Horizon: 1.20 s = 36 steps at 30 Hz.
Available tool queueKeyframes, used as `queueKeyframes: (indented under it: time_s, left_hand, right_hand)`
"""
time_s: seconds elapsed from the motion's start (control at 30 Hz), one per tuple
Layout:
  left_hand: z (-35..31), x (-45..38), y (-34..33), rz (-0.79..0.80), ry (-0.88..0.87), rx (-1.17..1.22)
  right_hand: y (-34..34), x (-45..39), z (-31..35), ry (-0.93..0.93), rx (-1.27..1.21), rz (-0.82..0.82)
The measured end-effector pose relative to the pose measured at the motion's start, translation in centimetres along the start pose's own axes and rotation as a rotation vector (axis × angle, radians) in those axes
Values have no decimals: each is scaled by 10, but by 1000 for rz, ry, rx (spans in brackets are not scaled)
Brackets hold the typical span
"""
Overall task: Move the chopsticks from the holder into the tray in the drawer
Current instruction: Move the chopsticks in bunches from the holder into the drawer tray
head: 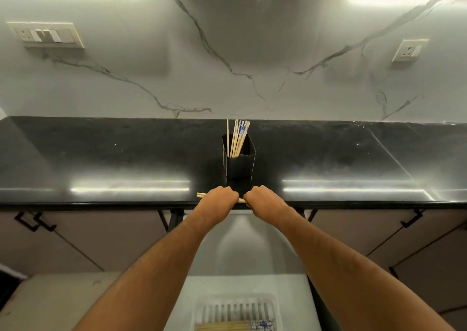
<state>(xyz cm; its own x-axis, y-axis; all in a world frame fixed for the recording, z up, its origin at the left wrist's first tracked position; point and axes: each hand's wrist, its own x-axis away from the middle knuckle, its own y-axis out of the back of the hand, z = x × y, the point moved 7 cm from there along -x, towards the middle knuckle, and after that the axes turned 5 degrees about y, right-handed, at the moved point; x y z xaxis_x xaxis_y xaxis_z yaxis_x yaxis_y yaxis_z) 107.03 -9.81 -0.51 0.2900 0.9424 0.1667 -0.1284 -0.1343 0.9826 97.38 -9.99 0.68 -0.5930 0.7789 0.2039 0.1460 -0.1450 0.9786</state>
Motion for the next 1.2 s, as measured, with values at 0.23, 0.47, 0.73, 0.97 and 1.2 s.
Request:
queueKeyframes:
  time_s: [0.23, 0.47, 0.73, 0.97, 1.2]
  left_hand:
    - [-46, 56, -55, 22, 10, -19]
    - [-73, 110, -103, 31, -57, -33]
    - [-81, 163, -179, 147, -48, 75]
    - [-83, 171, -216, 154, -5, 156]
    - [-83, 166, -252, 155, 7, 162]
  right_hand:
    - [-75, 56, 9, -5, 1, 30]
    - [-132, 97, 39, 19, -51, 40]
    - [-191, 119, 86, 90, -27, 157]
    - [-228, 124, 98, 121, 7, 188]
    - [-258, 117, 104, 110, -34, 187]
